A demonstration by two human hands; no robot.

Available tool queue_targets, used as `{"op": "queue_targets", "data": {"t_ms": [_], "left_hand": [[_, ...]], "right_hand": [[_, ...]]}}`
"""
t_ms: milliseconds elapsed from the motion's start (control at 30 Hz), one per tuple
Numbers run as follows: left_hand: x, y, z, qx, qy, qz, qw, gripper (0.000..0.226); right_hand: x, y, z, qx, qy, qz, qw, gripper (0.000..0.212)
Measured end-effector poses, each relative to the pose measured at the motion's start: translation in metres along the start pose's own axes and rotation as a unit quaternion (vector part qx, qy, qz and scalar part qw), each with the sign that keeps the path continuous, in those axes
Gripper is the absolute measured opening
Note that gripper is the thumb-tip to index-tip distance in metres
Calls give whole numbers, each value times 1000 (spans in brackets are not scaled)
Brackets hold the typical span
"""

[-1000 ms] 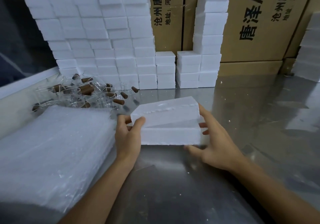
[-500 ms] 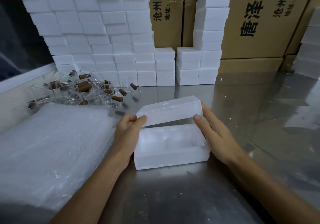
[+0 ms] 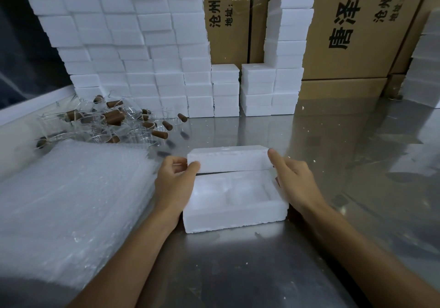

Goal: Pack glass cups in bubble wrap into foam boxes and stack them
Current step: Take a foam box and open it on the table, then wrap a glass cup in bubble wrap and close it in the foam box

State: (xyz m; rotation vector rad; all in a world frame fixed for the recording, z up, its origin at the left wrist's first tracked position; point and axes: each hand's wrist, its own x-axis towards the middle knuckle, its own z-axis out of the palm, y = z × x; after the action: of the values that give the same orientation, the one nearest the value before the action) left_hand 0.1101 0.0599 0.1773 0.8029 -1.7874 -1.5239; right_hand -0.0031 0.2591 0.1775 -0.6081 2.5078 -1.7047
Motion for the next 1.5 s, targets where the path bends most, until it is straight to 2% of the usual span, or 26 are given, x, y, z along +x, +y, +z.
{"op": "queue_targets", "data": {"t_ms": [100,233,333,400,433,533,700,800,933,1067,1167,1233,1333,1433,1500], "left_hand": [[0,0,0,1,-21,15,1000,26],[2,-3,-1,26,-49,47,997,47],[6,-6,0,43,-56,60,996,29],[8,-6,0,48,-56,44,996,9],[8,-5,0,51,-50,40,997,6],[14,-6,1,50,-23,41,998,11],[20,-7,2,38,-21,26,999,7],[20,-7,2,32,-23,22,999,7],[24,-4,0,35,-18,19,999,7],[27,-5,-1,45,-16,23,999,11],[29,-8,-1,46,-25,31,998,16],[30,-9,-2,45,-50,37,997,23],[31,-9,-3,57,-74,35,995,25],[33,-7,0,60,-68,35,995,21],[34,-7,2,57,-68,31,996,20]], "right_hand": [[6,2,4,-10,42,36,998,67],[14,3,7,-18,48,62,997,61],[19,0,9,-36,64,92,993,48],[21,-3,12,-51,67,97,992,51],[22,-4,13,-60,66,97,991,52],[24,-3,14,-76,55,100,991,47],[28,1,14,-74,44,90,992,30],[31,-3,15,-57,18,83,995,40],[32,-6,19,-51,18,69,996,36],[33,-6,19,-57,11,73,996,48],[36,-5,19,-56,0,68,996,39],[42,-9,17,-62,-30,75,995,33],[60,-18,9,-60,-94,105,988,40],[78,-28,16,-156,-95,34,983,48],[85,-33,36,-270,-75,-30,960,44]]}}
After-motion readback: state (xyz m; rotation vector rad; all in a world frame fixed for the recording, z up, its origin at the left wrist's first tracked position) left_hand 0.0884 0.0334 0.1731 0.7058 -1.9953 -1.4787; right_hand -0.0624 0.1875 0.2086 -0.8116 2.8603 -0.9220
